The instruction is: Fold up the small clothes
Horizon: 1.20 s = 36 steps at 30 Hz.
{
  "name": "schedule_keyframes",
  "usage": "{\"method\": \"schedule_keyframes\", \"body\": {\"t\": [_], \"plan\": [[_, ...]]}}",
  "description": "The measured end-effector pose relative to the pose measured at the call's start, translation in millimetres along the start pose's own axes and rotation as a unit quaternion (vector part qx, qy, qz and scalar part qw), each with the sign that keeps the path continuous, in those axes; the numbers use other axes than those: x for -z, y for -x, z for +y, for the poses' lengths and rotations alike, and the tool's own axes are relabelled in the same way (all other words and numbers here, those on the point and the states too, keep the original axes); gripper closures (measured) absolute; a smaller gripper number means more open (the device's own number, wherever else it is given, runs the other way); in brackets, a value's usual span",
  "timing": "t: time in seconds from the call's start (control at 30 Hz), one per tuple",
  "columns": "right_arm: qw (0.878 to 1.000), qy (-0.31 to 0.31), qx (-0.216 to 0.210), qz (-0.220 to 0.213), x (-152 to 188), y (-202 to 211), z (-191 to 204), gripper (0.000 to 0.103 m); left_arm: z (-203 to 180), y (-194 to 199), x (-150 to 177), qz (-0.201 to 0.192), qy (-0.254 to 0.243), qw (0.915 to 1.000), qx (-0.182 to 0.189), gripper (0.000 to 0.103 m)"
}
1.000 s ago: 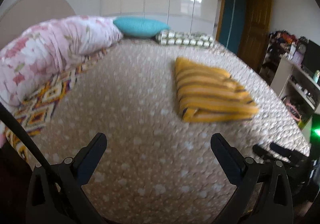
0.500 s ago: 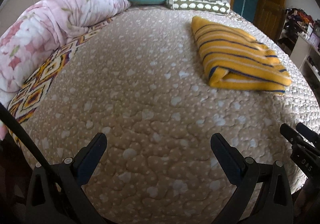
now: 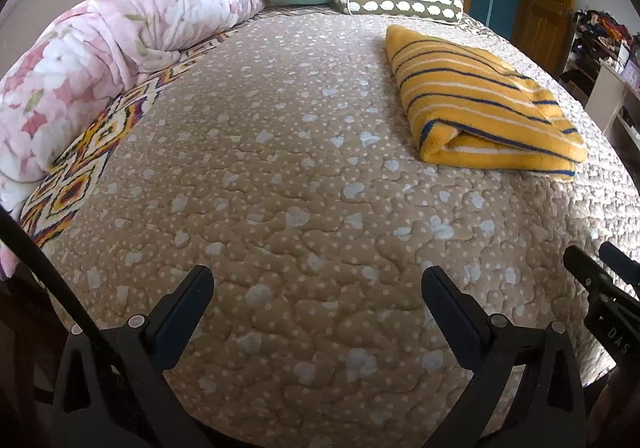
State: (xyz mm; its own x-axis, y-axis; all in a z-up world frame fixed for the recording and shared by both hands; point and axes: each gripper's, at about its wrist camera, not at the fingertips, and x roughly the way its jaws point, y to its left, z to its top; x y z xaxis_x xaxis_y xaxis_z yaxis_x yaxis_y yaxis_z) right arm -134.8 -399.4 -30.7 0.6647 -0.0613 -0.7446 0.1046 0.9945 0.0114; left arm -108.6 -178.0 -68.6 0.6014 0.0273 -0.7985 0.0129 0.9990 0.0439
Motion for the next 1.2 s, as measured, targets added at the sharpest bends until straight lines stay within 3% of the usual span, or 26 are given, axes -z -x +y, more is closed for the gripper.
{"method": "schedule_keyframes", "body": {"t": [1.0, 1.2], "plan": [[1.000, 0.025, 0.006, 0.000, 1.0, -6.0, 8.5, 0.026, 1.6, -12.1, 5.2, 0.014, 0.002, 0.9999, 0.002, 0.000], [0.999, 0.033, 0.007, -0.002, -15.5, -8.2, 4.7, 0.026, 8.1, -15.1, -14.9, -0.003, -0.002, 0.9998, 0.017, 0.000]]}}
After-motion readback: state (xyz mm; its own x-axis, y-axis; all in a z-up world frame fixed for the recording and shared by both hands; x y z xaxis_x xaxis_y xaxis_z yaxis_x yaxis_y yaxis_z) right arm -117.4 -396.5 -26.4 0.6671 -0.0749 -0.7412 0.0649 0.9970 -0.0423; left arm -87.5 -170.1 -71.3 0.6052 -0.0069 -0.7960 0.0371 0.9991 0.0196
